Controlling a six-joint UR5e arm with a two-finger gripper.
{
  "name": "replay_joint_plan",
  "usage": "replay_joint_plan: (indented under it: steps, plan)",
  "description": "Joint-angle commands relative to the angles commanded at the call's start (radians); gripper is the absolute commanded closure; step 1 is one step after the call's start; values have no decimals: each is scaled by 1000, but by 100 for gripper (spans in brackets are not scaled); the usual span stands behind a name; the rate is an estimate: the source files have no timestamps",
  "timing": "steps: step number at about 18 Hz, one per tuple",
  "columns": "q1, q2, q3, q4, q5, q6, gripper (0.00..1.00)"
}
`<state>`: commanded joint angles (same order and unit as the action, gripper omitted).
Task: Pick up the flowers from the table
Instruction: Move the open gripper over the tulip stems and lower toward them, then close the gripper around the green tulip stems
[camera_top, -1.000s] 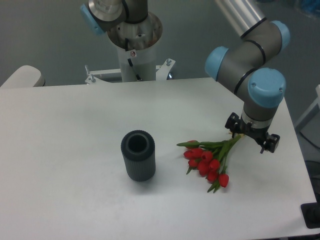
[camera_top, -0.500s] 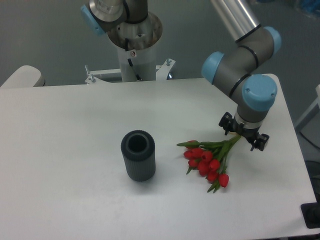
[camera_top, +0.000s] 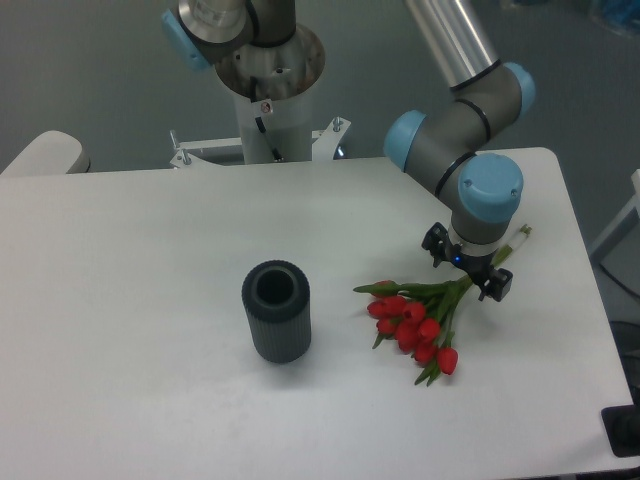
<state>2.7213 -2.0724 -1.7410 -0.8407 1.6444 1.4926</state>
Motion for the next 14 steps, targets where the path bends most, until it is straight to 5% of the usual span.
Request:
replay_joint_plan:
  steps: [12,14]
  plan:
    - [0,-18,-49,81,-37,12,2]
    - [-2,-18,-40,81,-43,12,41]
